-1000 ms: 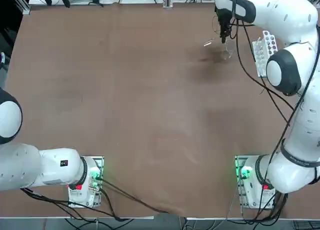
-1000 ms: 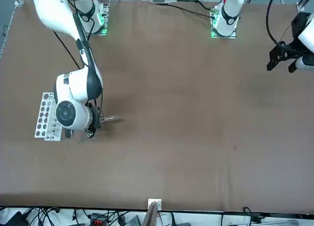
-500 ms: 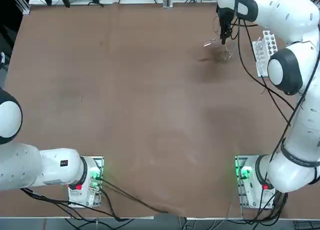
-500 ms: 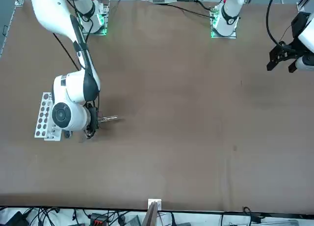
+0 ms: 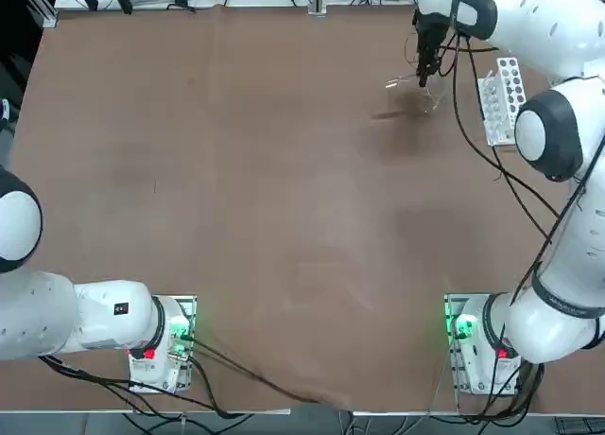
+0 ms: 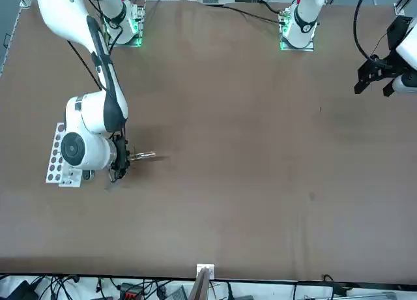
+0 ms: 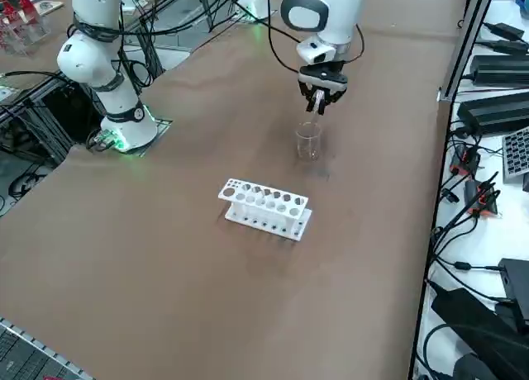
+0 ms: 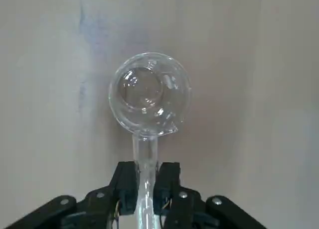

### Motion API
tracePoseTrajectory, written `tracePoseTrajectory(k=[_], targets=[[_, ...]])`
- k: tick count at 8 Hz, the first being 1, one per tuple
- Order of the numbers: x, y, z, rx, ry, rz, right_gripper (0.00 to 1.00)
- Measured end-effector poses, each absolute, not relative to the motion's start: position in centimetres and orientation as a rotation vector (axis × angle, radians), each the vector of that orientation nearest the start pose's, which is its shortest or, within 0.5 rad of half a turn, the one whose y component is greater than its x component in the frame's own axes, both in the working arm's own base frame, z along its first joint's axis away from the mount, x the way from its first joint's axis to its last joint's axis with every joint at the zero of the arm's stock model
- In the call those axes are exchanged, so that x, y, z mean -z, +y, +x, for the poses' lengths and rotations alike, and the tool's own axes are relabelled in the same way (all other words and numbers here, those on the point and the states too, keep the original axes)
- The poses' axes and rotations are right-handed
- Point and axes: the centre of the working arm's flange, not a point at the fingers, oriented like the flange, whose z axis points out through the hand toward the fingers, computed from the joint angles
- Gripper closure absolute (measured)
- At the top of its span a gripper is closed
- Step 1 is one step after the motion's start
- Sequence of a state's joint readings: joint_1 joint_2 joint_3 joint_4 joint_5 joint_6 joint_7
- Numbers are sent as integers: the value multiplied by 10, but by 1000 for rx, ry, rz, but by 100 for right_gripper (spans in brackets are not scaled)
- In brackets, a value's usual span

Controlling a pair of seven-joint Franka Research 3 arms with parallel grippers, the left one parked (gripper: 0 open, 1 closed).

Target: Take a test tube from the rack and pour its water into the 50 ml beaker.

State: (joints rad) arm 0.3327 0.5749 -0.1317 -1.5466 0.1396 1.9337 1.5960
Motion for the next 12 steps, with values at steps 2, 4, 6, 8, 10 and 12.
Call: tracePoseTrajectory(k=[2,4,6,8,10,12], targets=[[-301,154,653,-259,2140,-2423,79],[-299,155,648,-312,2084,-2436,79],[-305,152,646,-341,2046,-2426,79],[-306,143,646,-347,2013,-2438,79],[-301,135,645,-364,1976,-2462,79],[-297,131,643,-394,1946,-2467,79]])
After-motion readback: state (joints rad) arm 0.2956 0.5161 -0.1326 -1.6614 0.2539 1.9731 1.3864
